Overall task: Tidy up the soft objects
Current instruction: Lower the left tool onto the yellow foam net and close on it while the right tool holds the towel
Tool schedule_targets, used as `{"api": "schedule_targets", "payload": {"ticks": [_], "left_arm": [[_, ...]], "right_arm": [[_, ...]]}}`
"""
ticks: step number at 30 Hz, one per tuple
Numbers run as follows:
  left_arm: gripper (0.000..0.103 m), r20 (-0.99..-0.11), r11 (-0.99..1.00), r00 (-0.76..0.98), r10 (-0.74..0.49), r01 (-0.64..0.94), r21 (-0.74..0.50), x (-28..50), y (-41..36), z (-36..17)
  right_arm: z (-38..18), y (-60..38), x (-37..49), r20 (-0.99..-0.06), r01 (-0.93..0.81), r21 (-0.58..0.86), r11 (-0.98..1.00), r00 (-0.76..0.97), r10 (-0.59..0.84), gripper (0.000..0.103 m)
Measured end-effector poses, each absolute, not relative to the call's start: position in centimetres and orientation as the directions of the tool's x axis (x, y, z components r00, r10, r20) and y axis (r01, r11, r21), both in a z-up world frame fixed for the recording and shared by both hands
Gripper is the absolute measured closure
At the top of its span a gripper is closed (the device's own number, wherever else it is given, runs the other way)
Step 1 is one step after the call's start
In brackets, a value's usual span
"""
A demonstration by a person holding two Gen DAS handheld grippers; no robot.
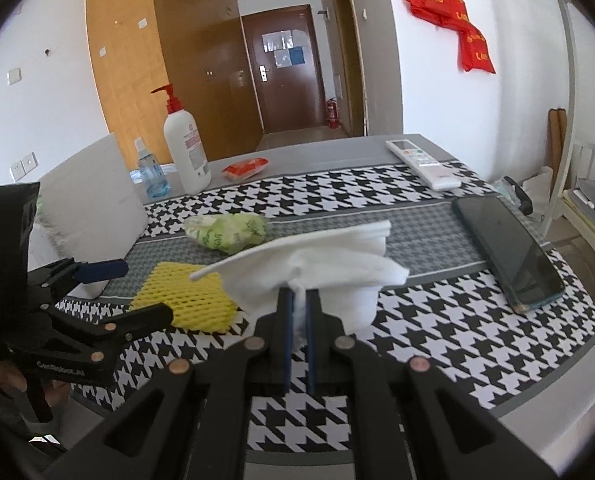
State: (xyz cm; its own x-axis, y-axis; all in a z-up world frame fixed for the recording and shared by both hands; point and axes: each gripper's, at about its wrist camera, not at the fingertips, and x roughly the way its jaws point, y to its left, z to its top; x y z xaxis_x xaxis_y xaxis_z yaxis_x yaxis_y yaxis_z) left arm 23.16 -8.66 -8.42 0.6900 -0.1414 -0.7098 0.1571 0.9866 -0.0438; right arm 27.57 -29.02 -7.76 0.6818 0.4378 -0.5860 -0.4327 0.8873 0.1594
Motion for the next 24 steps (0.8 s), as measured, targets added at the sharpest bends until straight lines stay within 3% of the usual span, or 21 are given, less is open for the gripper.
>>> {"api": "schedule_targets", "payload": {"ticks": [24], "left_arm": [[0.025, -0.772, 0.989, 0.622, -0.133, 0.138, -0.059, 25.1, -9.0, -10.1]], "right_arm": [[-8.2, -30.1, 27.5, -0.588, -0.422, 0.178, 0.889, 0.679, 0.440, 0.095]]}}
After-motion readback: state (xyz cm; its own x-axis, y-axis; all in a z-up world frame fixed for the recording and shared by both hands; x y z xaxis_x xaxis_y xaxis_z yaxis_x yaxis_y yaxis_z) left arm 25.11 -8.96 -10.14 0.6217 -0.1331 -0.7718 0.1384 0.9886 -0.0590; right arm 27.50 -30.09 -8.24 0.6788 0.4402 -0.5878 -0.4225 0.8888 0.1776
